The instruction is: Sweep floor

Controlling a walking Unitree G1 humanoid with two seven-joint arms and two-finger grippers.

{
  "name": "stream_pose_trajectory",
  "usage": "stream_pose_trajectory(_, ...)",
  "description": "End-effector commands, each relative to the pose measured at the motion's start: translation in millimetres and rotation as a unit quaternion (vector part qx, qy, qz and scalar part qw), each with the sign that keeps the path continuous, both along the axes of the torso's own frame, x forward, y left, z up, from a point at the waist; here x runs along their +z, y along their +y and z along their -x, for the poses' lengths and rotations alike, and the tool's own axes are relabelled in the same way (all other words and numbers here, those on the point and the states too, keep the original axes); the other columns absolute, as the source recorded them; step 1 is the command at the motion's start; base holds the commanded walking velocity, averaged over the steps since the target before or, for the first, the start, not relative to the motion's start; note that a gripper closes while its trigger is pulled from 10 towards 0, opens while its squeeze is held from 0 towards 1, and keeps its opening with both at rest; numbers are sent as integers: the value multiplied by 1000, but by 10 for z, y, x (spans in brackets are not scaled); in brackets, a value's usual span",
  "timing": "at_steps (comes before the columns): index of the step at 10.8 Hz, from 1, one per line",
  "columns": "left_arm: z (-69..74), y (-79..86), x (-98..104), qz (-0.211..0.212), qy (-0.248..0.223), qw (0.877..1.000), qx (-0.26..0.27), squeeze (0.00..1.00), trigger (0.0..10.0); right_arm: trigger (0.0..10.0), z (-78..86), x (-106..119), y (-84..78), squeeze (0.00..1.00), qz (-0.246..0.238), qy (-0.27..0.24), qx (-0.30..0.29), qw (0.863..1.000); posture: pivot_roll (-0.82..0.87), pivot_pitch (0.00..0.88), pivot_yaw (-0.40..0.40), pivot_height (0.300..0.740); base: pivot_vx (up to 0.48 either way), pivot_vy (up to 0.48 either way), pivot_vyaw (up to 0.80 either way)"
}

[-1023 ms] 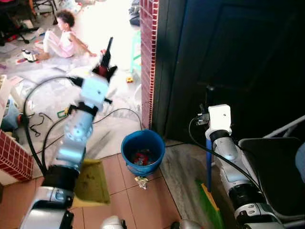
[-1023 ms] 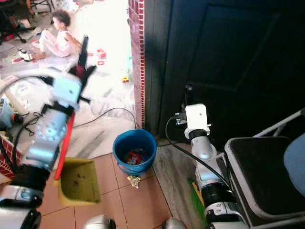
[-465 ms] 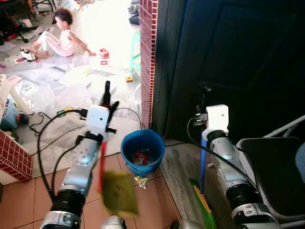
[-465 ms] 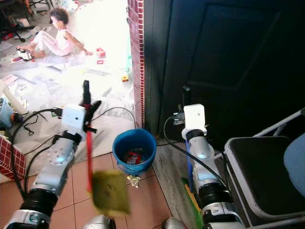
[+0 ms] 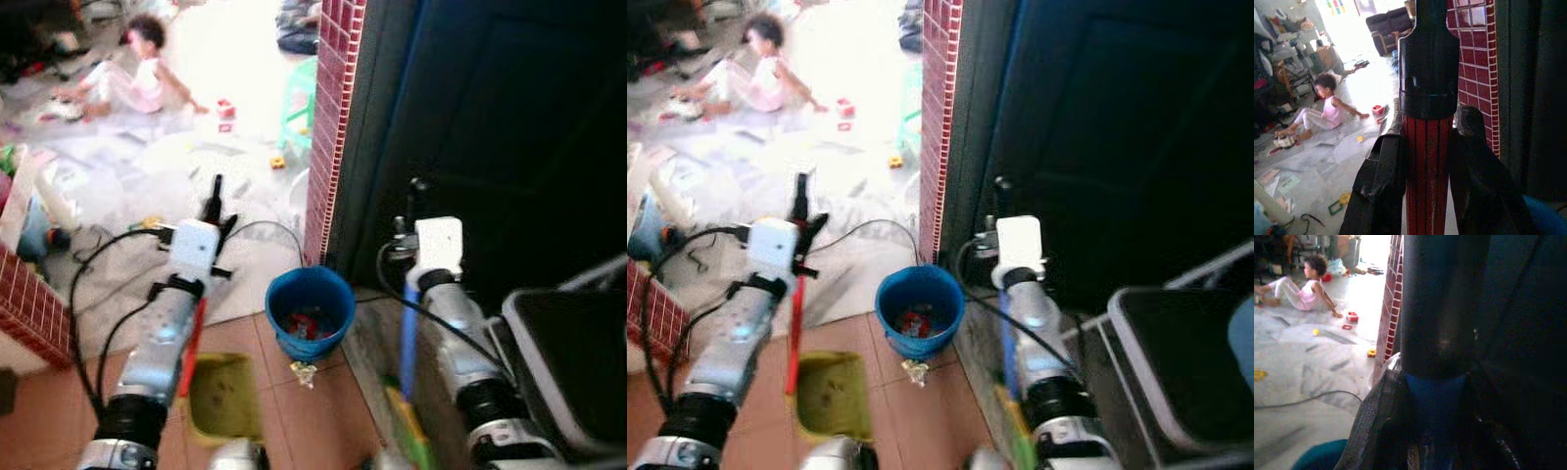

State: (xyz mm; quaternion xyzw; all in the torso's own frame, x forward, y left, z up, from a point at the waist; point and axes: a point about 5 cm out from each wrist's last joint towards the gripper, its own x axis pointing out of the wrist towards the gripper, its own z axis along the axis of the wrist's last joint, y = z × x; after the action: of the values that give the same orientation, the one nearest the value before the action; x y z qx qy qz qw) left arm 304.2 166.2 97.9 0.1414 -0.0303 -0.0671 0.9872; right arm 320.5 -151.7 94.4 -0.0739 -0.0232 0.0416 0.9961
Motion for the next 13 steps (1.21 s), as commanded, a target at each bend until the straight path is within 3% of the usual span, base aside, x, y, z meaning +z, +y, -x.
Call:
stream_pose_trajectory(1,-45,-101,149,3,-29,999,-18,0,10000,10000,-14,69,-69,0,1,-11,-8,1000,-42,0,-1,740,0,480,0)
stream_pose_trajectory(7,-85,-67,177,-4,-24,1000,-10,0,10000,10000,-18,69,-38,0,-3,-8,-9,1000,-34,0,3,740,0,480,0)
stream_pose_trajectory(9,-94,-49,209,0,-40,999,3,0,10000,10000,-21,74,-27,0,-3,-9,-8,1000,-36,0,4,740,0,0,0)
stream_pose_trajectory(12,-172,-68,225,107,-38,993,35,0,10000,10000,-36,102,2,0,-2,-17,-5,1000,-36,0,0,740,0,0,0)
stream_pose_trajectory(13,-182,-78,217,119,-39,992,24,0,10000,10000,-38,109,12,0,-1,-19,-6,1000,-36,0,0,740,0,0,0)
